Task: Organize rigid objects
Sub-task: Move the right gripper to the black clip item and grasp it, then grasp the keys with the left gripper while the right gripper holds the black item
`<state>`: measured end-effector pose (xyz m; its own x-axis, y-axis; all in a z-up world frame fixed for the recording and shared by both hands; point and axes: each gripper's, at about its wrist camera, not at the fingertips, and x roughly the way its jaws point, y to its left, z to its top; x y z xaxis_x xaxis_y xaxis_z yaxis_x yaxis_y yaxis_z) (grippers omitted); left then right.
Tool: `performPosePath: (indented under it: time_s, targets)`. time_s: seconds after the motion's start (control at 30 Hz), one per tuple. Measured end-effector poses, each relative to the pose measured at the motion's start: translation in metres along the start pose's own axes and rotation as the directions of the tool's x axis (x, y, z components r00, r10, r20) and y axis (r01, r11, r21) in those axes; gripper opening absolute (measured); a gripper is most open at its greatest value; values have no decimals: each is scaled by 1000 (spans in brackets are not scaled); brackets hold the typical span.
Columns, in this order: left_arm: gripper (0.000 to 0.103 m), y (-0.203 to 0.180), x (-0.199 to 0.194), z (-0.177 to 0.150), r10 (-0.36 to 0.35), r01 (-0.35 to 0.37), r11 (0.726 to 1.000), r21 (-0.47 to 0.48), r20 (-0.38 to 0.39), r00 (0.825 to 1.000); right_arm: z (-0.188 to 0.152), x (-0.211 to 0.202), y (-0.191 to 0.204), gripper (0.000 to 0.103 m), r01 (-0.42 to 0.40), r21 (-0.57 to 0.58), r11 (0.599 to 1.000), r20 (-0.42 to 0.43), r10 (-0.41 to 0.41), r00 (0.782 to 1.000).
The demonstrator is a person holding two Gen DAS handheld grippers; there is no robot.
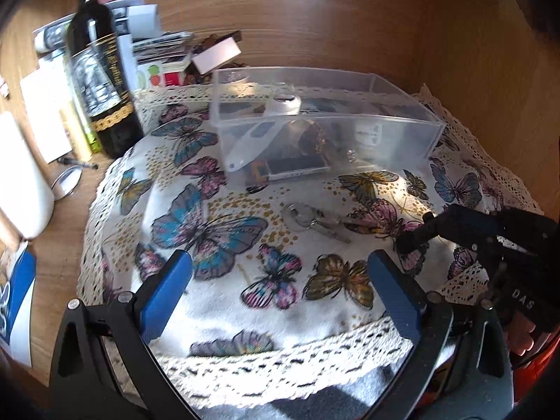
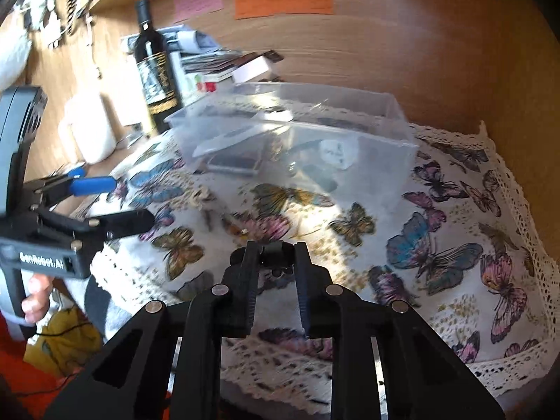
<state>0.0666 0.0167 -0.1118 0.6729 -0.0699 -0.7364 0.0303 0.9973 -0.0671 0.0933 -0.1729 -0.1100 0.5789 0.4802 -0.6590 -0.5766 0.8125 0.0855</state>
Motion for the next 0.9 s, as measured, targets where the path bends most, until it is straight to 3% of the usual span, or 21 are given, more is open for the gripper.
performPosePath:
  time_s: [0.23,0.3,0.4,0.5,0.57,0.77,0.9]
  targets:
    - [101,-19,31,19,-22,26,998,59,-68,997,6,6,-30,17,-25,119,993,2,25,1000]
    - [101,-21,41,23,-17,23,998,61,-90,996,4,8,-37,20,-34,140,990,-16,36,999]
    - [101,-20,57,29,-53,60,997,42,-148,988,0,10,-44,23,16,137,990,-35,-11,999]
    - [101,-24,66,30,-82,93,995,47,-188,979,-3,11,-47,35,6,140,990,-52,1,999]
    - [101,-30,68,29,-69,85,993,77,-188,980,-6,10,-48,45,11,136,991,-51,-4,999]
    - [100,-41,75,31,-40,65,989,137,-179,983,-4,13,-49,46,5,126,992,-56,2,998]
    - [86,-39,73,33,-48,71,987,146,-157,986,1,14,-51,59,7,126,992,-52,-1,999]
